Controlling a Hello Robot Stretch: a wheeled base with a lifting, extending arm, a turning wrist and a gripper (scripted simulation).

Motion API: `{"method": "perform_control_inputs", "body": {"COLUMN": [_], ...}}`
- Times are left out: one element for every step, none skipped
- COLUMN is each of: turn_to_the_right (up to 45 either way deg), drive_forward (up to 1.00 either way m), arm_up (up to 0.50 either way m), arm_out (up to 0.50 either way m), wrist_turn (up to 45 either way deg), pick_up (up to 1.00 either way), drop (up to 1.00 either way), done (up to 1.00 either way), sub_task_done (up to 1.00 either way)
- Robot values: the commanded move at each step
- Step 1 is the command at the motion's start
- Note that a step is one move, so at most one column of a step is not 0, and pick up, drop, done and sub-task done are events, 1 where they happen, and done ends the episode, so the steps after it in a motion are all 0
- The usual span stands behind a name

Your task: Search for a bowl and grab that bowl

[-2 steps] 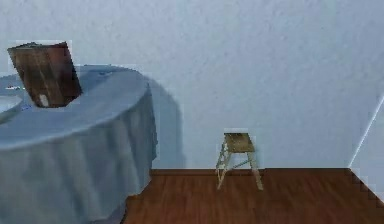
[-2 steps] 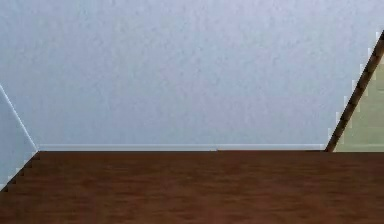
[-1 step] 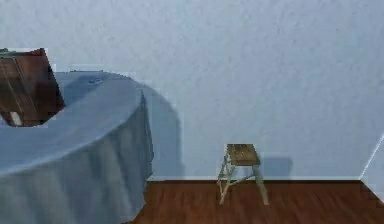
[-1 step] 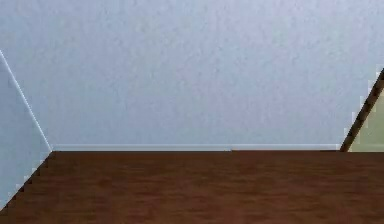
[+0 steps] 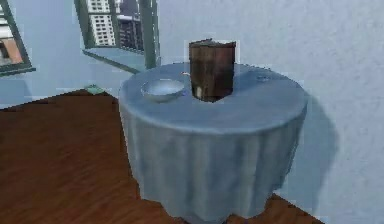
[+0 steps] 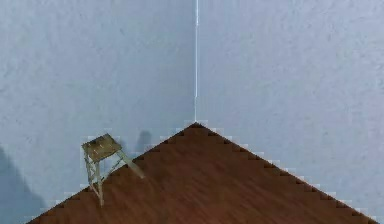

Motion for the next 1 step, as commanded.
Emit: {"method": "perform_control_inputs", "body": {"turn_to_the_right": [-45.0], "drive_forward": [0.00], "arm_up": [0.00], "arm_out": [0.00], "wrist_turn": [0.0], "pick_up": [0.00], "drop": [0.00], "done": [0.00], "sub_task_done": [0.00]}}
